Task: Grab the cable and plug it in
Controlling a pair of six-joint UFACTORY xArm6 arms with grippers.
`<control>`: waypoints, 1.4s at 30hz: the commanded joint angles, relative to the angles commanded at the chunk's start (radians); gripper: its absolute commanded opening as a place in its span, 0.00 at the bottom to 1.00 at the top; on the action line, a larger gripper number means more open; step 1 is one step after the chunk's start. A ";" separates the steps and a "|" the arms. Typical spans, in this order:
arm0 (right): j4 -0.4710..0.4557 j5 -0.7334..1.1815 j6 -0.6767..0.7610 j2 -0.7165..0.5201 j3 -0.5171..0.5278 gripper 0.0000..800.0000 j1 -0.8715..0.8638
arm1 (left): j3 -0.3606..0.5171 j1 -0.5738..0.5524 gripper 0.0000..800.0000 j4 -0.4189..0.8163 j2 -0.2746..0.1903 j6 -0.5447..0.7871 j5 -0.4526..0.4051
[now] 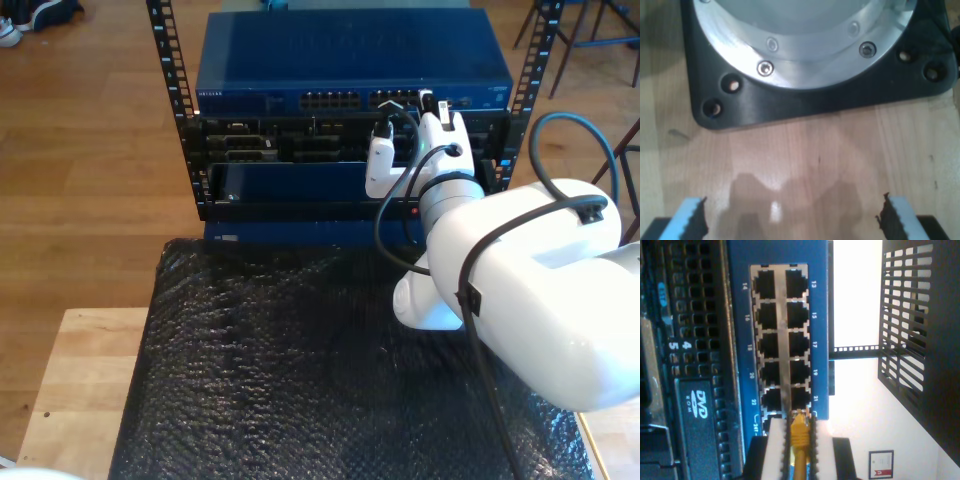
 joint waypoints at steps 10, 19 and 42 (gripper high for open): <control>0.000 0.003 0.012 -0.002 0.003 0.04 -0.003 | 0.000 0.000 1.00 0.000 0.000 0.000 0.000; -0.011 0.006 0.141 -0.037 0.035 0.40 0.006 | 0.000 0.000 1.00 0.000 0.000 0.000 0.000; -0.044 0.135 0.161 -0.175 0.170 0.76 0.002 | 0.000 0.000 1.00 0.000 0.000 0.000 0.000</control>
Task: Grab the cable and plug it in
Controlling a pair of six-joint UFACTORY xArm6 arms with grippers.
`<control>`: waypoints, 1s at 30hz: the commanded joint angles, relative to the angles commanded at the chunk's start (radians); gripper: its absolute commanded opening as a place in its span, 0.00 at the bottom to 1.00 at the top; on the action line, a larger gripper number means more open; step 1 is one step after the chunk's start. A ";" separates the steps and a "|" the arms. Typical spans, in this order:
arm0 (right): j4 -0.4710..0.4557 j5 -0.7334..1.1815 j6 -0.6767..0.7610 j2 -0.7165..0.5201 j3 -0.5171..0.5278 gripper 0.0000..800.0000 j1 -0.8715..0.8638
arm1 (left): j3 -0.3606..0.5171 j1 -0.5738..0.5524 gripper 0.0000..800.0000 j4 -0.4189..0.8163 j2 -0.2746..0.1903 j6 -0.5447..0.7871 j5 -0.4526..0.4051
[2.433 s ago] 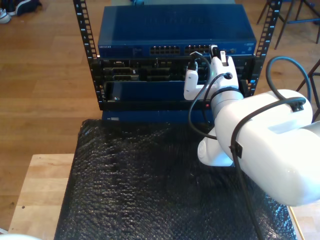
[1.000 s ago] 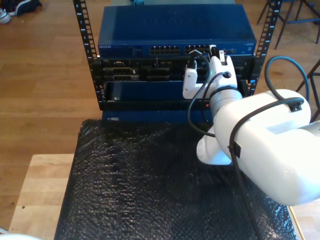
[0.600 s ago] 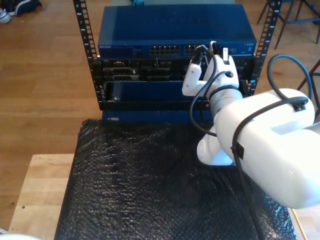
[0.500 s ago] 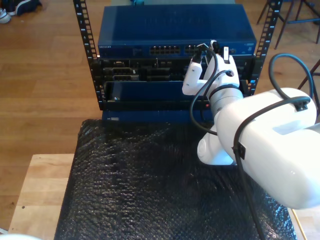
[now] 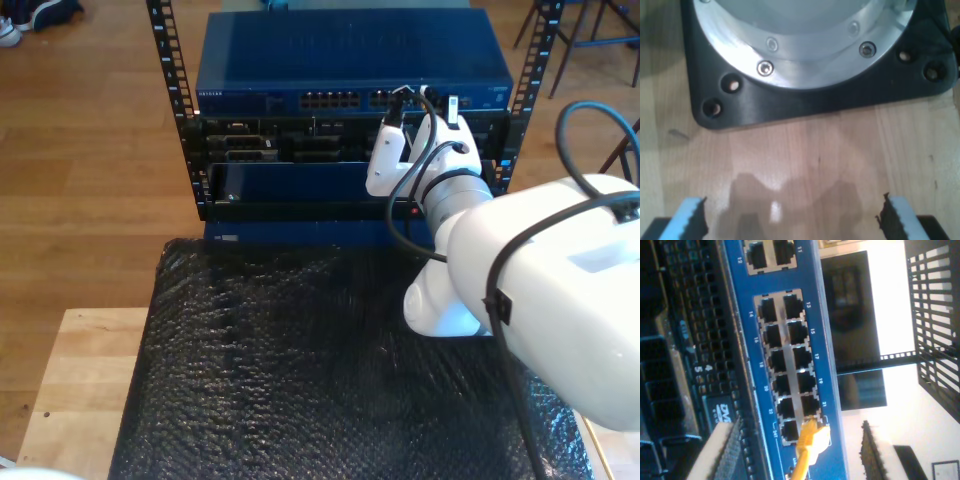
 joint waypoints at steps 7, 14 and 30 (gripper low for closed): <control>-0.015 0.020 0.000 -0.089 0.064 0.79 -0.005 | 0.000 0.000 1.00 0.000 0.000 0.000 0.000; -0.055 0.061 -0.002 -0.203 0.172 0.82 -0.031 | 0.000 0.000 1.00 0.000 0.000 0.000 0.000; -0.232 0.563 -0.006 -0.491 0.250 0.88 -0.229 | 0.000 0.000 1.00 0.000 0.000 0.000 0.000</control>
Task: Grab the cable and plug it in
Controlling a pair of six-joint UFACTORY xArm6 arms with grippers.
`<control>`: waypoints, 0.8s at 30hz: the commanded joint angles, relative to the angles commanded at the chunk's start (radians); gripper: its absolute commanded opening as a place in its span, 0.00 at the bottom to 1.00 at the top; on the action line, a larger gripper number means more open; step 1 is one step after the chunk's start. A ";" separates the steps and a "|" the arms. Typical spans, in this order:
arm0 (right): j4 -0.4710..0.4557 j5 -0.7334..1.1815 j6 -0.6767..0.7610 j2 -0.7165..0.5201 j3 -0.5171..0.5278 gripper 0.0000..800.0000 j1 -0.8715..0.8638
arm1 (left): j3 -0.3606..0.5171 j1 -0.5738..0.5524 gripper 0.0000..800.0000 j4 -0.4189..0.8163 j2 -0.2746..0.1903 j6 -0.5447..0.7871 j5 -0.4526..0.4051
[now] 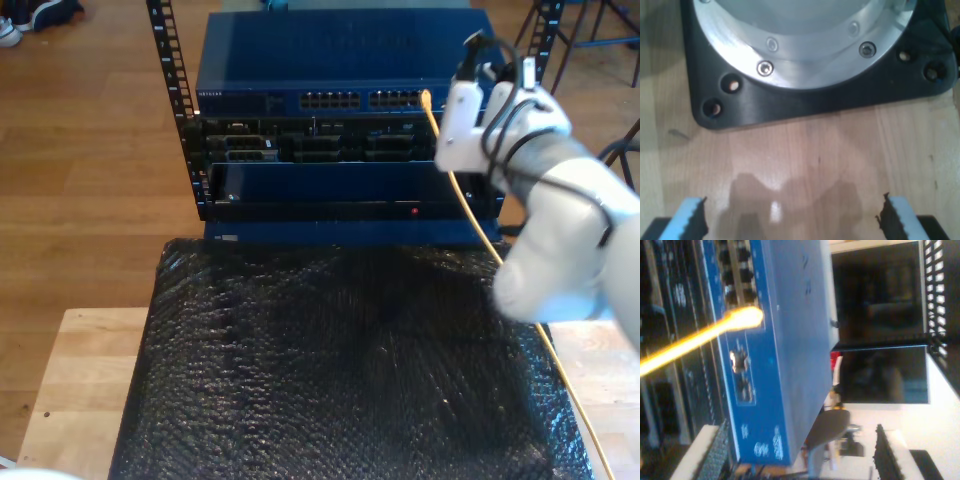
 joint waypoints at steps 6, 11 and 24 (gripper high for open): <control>-0.120 0.247 -0.002 -0.083 -0.038 0.89 -0.086 | 0.000 0.000 1.00 0.000 0.000 0.000 0.000; -0.226 0.431 -0.012 -0.089 -0.124 0.90 -0.143 | 0.000 0.000 1.00 0.000 0.000 0.000 0.000; -0.224 0.783 -0.292 -0.089 -0.167 0.99 -0.350 | 0.002 0.000 1.00 0.000 0.000 0.000 0.000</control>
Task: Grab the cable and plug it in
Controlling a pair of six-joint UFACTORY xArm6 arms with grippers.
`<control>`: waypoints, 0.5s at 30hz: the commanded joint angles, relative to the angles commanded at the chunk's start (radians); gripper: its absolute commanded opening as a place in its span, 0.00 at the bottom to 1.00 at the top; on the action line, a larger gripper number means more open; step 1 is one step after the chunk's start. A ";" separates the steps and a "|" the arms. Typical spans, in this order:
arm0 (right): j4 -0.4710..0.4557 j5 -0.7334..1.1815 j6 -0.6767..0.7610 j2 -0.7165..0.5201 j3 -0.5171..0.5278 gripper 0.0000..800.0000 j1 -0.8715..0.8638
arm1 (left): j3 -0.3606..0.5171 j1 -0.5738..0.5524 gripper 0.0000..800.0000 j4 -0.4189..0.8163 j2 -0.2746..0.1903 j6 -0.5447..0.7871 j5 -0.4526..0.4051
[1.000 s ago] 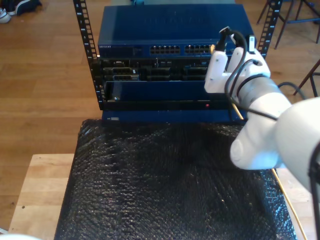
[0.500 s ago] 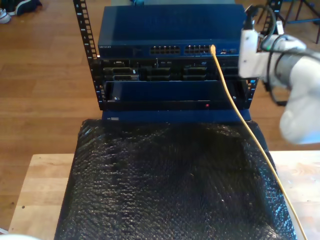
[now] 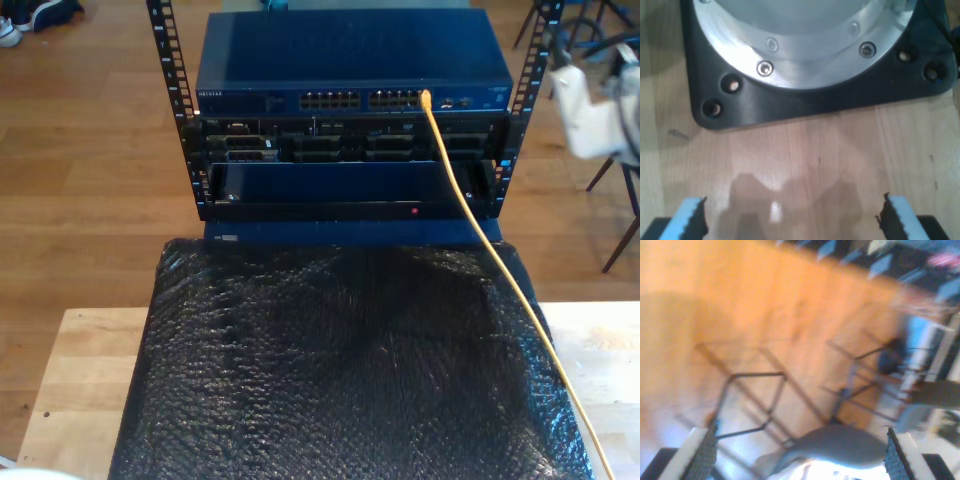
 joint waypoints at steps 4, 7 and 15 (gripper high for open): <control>0.000 0.087 -0.037 -0.005 -0.011 0.99 -0.064 | -0.002 0.000 1.00 0.000 0.000 0.000 0.000; 0.006 0.180 -0.089 -0.020 -0.025 0.99 -0.118 | 0.000 0.000 1.00 0.000 0.000 0.000 0.000; 0.201 0.480 -0.402 -0.055 -0.080 1.00 -0.315 | -0.002 0.000 1.00 0.000 0.000 0.000 0.000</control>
